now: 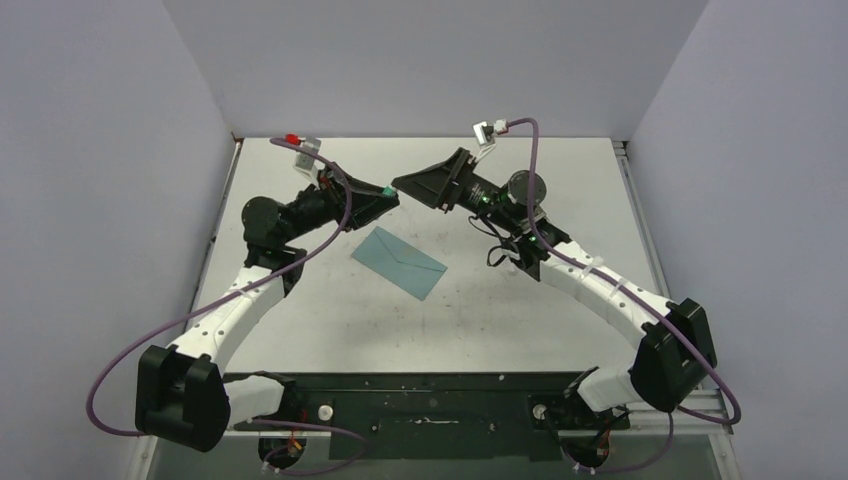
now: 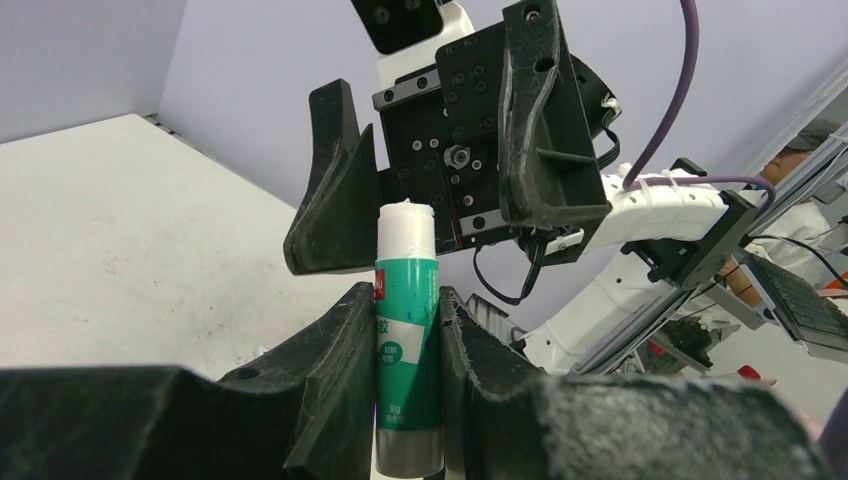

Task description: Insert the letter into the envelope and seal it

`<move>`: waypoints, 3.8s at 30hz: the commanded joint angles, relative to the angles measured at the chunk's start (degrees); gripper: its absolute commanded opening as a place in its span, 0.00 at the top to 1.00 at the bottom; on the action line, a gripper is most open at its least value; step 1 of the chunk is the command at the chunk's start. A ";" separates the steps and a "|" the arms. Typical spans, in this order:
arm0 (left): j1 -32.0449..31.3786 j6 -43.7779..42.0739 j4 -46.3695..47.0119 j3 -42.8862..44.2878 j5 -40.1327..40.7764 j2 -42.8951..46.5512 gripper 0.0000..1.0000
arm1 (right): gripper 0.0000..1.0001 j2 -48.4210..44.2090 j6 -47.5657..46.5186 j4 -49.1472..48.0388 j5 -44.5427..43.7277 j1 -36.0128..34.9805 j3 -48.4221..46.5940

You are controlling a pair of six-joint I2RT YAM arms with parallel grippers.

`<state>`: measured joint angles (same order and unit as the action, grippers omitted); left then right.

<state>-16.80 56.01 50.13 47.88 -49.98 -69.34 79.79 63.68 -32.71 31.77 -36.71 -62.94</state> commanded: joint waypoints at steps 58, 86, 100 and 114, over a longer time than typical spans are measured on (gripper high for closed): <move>1.21 -6.35 -21.37 7.22 -13.99 -3.15 0.83 | 0.95 8.43 -22.66 26.40 17.36 0.41 -18.45; -0.34 14.55 -4.35 0.29 17.56 3.04 1.00 | 0.48 4.68 2.37 -16.06 4.64 -4.02 1.55; -0.44 14.65 -3.81 -1.99 18.83 4.38 1.00 | 0.46 7.64 3.89 -17.56 4.23 -3.90 0.08; -0.69 12.73 -16.69 1.87 23.60 4.50 1.00 | 0.95 8.66 -22.27 9.65 3.45 -3.96 -8.92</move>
<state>-16.91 70.54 42.13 45.82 -29.30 -66.04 88.90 60.18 -39.33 37.26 -40.42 -65.01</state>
